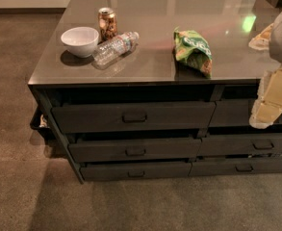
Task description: Open top drawer
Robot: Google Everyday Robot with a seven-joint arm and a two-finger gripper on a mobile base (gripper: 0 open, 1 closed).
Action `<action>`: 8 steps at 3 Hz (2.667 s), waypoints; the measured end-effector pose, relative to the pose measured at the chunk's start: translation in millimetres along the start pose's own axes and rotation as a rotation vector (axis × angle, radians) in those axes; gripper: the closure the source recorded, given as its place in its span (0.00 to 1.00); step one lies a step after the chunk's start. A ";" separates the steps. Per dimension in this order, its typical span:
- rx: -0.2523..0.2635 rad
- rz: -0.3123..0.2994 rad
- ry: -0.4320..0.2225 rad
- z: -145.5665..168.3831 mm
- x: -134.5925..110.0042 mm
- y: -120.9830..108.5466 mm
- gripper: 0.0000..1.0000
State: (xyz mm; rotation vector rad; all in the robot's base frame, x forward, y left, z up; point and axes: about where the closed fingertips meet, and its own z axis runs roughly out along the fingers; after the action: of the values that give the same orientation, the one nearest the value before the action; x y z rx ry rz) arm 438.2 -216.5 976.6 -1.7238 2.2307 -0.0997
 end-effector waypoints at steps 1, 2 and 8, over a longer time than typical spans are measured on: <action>0.000 0.000 0.000 0.0 0.0 0.0 0.00; 0.005 -0.001 -0.019 -0.1 -0.4 -0.8 0.00; -0.260 -0.001 -0.333 251.1 -85.5 17.8 0.00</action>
Offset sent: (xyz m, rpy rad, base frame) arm 0.0016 -0.0012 -0.0046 0.0356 0.0004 0.0109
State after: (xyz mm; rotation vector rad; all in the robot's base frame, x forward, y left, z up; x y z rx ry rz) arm 513.6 -95.6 752.2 -1.7165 2.0633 0.4628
